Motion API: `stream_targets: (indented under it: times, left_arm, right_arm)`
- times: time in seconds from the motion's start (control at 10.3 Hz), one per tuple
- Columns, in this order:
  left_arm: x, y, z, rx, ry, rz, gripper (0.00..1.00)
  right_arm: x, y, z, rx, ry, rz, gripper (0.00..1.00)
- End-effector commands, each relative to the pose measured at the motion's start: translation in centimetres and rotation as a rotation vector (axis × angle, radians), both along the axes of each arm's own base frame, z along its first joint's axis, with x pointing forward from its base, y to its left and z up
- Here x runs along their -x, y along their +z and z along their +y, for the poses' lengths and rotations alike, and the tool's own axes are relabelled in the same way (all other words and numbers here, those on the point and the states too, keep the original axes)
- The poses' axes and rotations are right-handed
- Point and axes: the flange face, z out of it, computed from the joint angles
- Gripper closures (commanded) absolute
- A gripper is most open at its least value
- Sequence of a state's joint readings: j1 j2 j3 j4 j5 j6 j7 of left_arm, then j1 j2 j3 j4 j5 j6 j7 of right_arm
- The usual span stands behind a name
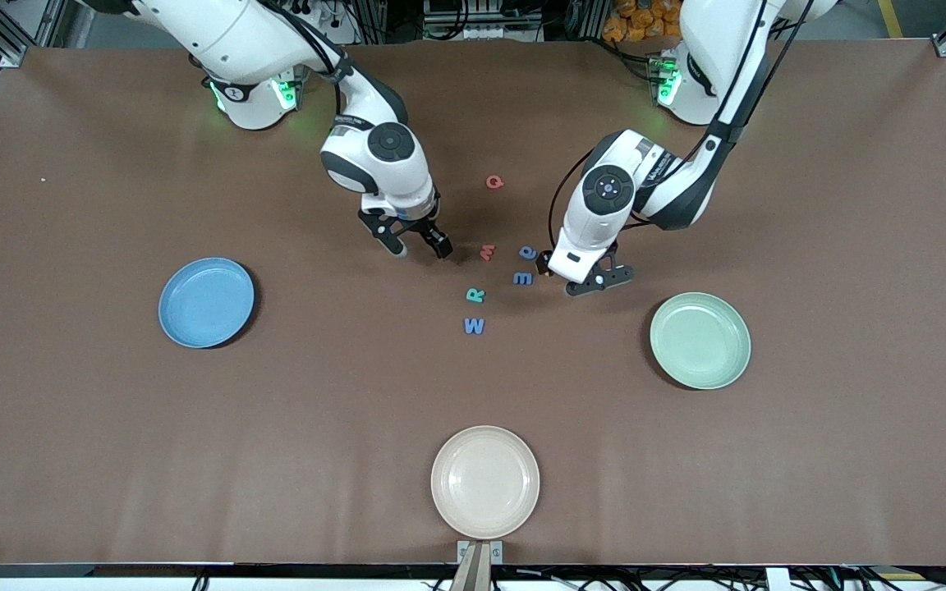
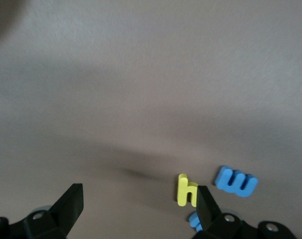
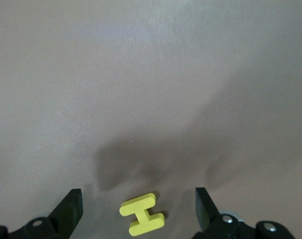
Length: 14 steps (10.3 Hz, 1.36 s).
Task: Sort uppercase to blue plate, lowercase to green plate
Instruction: 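Lower the right gripper over yellow H while the left gripper nears yellow h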
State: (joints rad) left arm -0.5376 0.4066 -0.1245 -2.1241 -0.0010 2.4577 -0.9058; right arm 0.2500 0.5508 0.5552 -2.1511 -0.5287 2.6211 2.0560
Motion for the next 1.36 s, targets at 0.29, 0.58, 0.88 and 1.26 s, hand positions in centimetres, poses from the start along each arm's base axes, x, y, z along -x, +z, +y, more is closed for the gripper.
stream_targets:
  times: [0.29, 0.58, 0.88, 1.26]
  left_arm:
    - [2.3, -5.0, -1.9, 0.006, -0.008, 0.002, 0.00]
    - [2.1, -4.8, -2.1, 0.010, -0.008, -0.002, 0.00]
    - [1.7, -3.8, -1.9, 0.016, -0.004, -0.013, 0.00]
    - [1.6, -3.4, -2.4, 0.020, -0.008, -0.018, 0.00]
  right_arm:
    - [0.1, -1.9, 1.5, -0.012, -0.032, 0.014, 0.17]
    - [1.0, -1.6, 2.3, -0.022, -0.012, 0.021, 0.23]
    - [2.0, -1.4, 2.7, -0.020, 0.044, 0.008, 0.34]
    - [1.8, -1.7, 1.7, 0.003, 0.082, -0.018, 0.39]
